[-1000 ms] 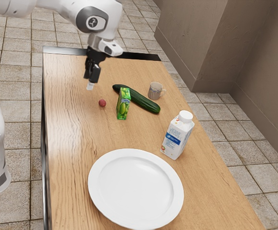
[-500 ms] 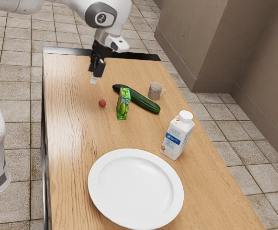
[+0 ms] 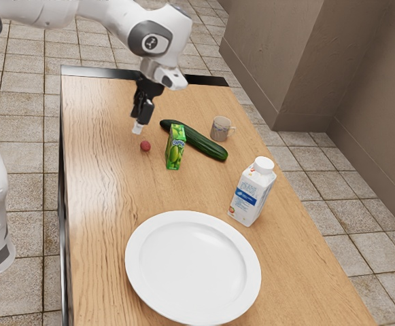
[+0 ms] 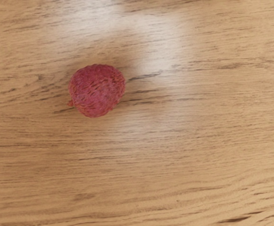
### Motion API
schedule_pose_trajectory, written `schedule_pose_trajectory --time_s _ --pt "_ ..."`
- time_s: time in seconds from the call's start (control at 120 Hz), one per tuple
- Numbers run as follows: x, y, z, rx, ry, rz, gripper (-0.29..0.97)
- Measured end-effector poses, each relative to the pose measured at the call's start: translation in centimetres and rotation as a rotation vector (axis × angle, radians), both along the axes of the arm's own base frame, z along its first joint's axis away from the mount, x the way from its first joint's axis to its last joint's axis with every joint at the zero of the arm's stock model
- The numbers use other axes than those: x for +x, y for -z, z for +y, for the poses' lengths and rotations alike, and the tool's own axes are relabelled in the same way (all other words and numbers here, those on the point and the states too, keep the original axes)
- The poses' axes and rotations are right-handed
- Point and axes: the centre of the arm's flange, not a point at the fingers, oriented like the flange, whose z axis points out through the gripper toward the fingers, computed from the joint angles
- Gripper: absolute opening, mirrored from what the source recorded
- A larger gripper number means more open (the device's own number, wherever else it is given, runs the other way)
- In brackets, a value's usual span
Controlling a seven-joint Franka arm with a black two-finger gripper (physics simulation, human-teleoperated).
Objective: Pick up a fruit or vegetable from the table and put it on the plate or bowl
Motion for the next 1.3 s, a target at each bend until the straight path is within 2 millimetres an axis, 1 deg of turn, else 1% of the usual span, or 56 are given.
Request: schedule_pose_trajectory --time_s 0.058,0.117,0.175,0.258,0.3,0.35,0.45,0.583,0.717,0.817,0.875,1.008,1.2,1.3 --pt "-0.2 0.7 -0.3 -0.012 0.0 0.004 0.68" --pt "-0.5 0.7 -0.1 -0.017 -0.006 -0.001 0.68" --pt "-0.8 0.1 0.0 -0.013 -0.008 -0.017 0.68" --pt "-0.7 -2.3 -0.6 0.044 0.028 -0.032 0.68" --pt "-0.6 -3.0 -0.7 0.079 0.046 -0.023 0.68" --pt "-0.5 -3.4 -0.7 0.109 0.062 -0.019 0.68" --pt "-0.4 -3.4 -0.4 0.155 0.08 -0.035 0.68" --pt "-0.3 -2.6 0.0 0.171 0.083 -0.047 0.68" --pt "0.1 -1.9 -0.7 0.141 0.083 -0.069 0.68" --pt "-0.1 -0.7 -0.7 0.109 0.068 -0.064 0.68" --pt "-0.5 -0.1 -0.3 0.094 0.049 -0.061 0.68" --pt "-0.7 0.3 0.3 0.081 0.028 -0.067 0.68" --pt "-0.5 1.5 0.4 0.067 0.026 -0.049 0.68" --pt "-0.3 1.7 0.2 0.054 0.023 -0.056 0.68"
